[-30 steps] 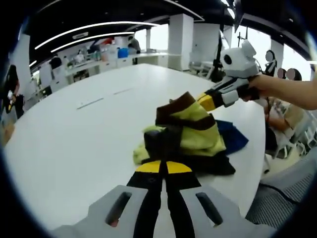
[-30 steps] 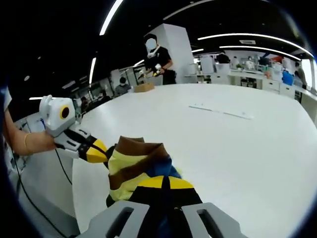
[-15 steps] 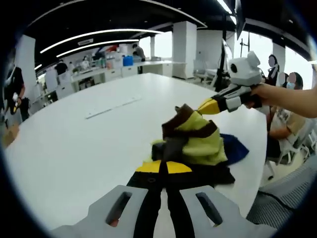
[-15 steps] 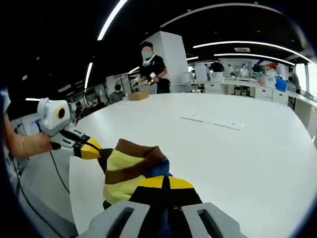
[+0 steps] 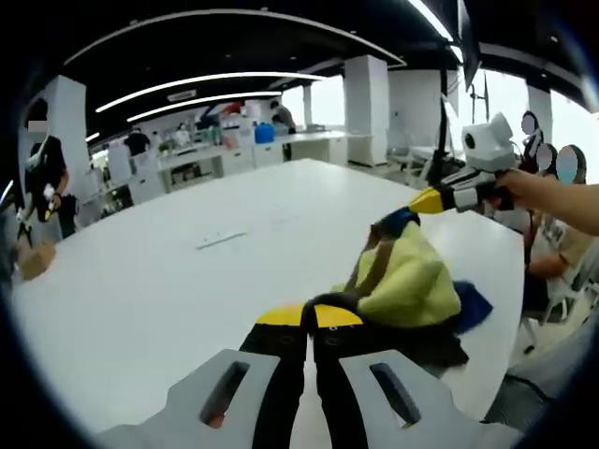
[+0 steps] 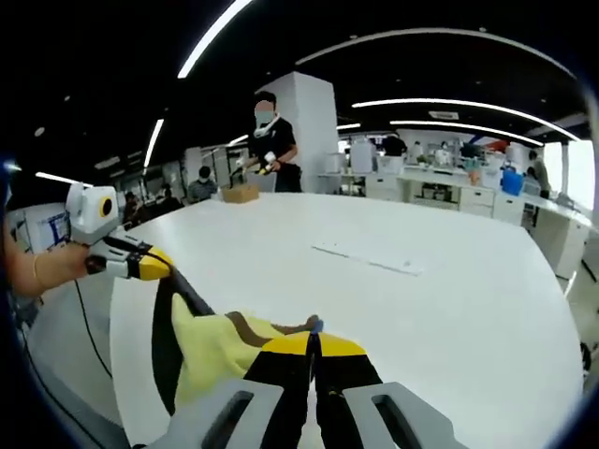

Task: Fold the garment on the visible template until the final outline fits inside the template.

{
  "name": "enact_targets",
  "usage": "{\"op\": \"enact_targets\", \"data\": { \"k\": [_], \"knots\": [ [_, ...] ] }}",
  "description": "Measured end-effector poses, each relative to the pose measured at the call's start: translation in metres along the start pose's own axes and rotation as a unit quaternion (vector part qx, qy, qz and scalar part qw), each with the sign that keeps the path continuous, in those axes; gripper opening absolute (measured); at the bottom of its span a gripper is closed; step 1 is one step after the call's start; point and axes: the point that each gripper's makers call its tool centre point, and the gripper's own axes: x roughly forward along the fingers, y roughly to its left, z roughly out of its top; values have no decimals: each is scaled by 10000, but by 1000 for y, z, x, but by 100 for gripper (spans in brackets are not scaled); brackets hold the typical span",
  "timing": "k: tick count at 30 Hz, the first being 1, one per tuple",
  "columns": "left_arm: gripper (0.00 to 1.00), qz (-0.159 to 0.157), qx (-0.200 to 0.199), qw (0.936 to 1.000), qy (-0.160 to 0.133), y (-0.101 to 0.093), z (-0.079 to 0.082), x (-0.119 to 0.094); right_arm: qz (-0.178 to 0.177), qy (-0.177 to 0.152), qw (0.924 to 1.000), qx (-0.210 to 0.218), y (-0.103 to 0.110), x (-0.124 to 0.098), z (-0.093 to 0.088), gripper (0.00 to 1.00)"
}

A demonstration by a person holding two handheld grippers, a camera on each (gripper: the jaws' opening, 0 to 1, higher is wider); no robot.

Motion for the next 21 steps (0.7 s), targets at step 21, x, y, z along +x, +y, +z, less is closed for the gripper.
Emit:
{"op": "enact_targets", "data": {
  "k": [21],
  "knots": [
    [0, 610, -75, 9974, -386, 45, 38, 44, -1140, -92, 9931, 247, -63, 20, 19, 0]
  ]
}}
